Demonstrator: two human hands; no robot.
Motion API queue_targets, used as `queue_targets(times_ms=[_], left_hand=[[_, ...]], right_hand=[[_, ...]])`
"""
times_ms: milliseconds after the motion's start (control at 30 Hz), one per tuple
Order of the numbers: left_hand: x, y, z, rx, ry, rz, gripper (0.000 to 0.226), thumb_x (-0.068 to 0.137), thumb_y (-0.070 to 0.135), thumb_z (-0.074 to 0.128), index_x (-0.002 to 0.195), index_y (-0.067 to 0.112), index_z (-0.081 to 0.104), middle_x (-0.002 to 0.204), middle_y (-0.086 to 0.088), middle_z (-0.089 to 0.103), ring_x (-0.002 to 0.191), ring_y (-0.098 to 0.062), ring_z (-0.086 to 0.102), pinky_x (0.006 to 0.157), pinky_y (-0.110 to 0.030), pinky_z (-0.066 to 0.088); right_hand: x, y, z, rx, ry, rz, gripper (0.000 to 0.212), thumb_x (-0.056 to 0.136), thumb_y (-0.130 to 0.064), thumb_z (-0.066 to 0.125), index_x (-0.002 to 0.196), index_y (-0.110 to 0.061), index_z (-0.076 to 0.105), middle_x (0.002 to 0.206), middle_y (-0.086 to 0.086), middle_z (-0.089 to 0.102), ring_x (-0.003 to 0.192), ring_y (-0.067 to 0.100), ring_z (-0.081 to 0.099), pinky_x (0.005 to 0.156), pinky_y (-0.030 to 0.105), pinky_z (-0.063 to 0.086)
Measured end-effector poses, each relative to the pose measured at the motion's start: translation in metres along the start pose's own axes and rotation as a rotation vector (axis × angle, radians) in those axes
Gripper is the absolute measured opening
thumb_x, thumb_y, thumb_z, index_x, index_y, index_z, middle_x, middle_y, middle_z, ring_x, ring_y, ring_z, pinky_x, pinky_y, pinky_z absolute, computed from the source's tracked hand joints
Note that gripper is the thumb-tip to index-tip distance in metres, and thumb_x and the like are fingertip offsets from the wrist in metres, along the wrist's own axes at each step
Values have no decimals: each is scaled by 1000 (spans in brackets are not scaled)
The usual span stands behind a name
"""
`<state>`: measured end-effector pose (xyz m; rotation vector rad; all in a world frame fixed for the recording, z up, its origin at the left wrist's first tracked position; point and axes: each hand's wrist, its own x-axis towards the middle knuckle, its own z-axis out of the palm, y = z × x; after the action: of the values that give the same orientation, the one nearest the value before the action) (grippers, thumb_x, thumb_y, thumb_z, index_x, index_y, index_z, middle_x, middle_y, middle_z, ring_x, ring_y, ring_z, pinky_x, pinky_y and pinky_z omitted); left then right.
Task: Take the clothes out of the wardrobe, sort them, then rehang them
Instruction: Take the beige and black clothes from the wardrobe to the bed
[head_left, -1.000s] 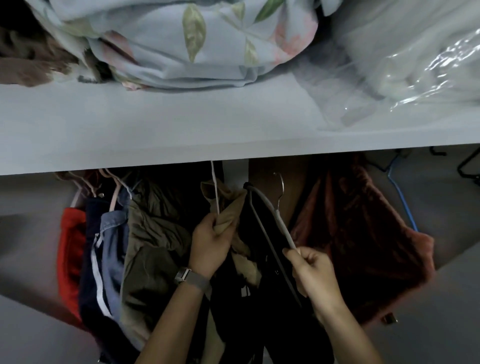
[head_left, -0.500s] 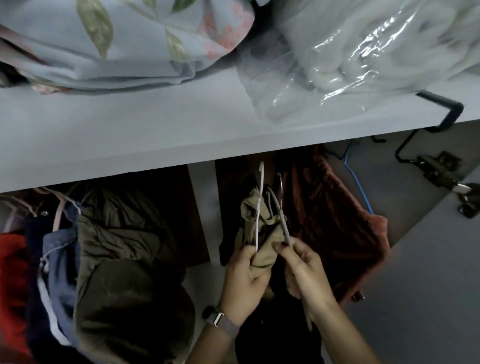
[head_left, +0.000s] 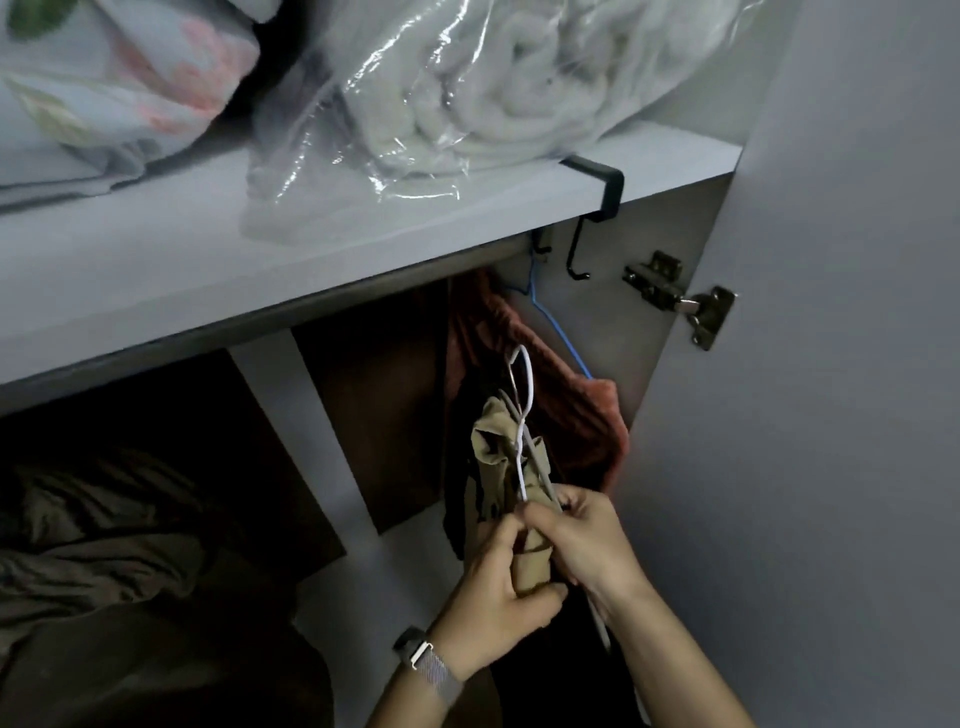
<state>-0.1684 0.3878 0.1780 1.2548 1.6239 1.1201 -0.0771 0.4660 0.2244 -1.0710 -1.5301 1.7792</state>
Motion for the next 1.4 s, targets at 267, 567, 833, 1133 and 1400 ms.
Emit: queue_targets(times_ms=[267, 567, 833, 1133, 1400], left_hand=[[-33, 9, 4, -317, -190, -30, 26, 66, 32, 57, 88, 34, 71, 99, 14, 68, 99, 6, 59, 84, -10, 43], [-16, 24, -5, 589, 92, 492, 61, 70, 36, 62, 128, 34, 46, 130, 17, 41, 121, -3, 37, 102, -18, 28], [-3, 48, 51, 829, -254, 819, 15, 55, 38, 48, 65, 32, 39, 63, 16, 41, 72, -14, 57, 81, -20, 35], [-48, 97, 160, 483, -319, 1096, 16, 63, 31, 60, 57, 18, 54, 57, 7, 54, 53, -15, 50, 55, -34, 42], [-120, 149, 290, 327, -427, 1342, 12, 70, 25, 67, 63, 16, 63, 60, 6, 61, 54, -16, 58, 54, -36, 45]], right_hand=[[-42, 20, -16, -10, 84, 10, 35, 84, 3, 56, 52, -7, 43, 42, 1, 38, 33, 8, 30, 34, 17, 23], [-128, 46, -25, -73, 87, 46, 22, 82, 7, 60, 61, 0, 54, 51, 11, 47, 38, 10, 40, 42, 18, 33], [-200, 62, -59, -195, 159, 60, 35, 75, -7, 69, 53, 0, 43, 51, 6, 42, 49, 15, 39, 51, 23, 32], [-325, 80, -126, 33, 331, -50, 55, 75, -69, 61, 50, -24, 41, 46, -12, 34, 43, 4, 26, 46, 17, 22], [-461, 108, -188, 178, 510, -17, 56, 71, -70, 65, 50, -24, 41, 51, 2, 27, 48, 26, 15, 49, 41, 2]])
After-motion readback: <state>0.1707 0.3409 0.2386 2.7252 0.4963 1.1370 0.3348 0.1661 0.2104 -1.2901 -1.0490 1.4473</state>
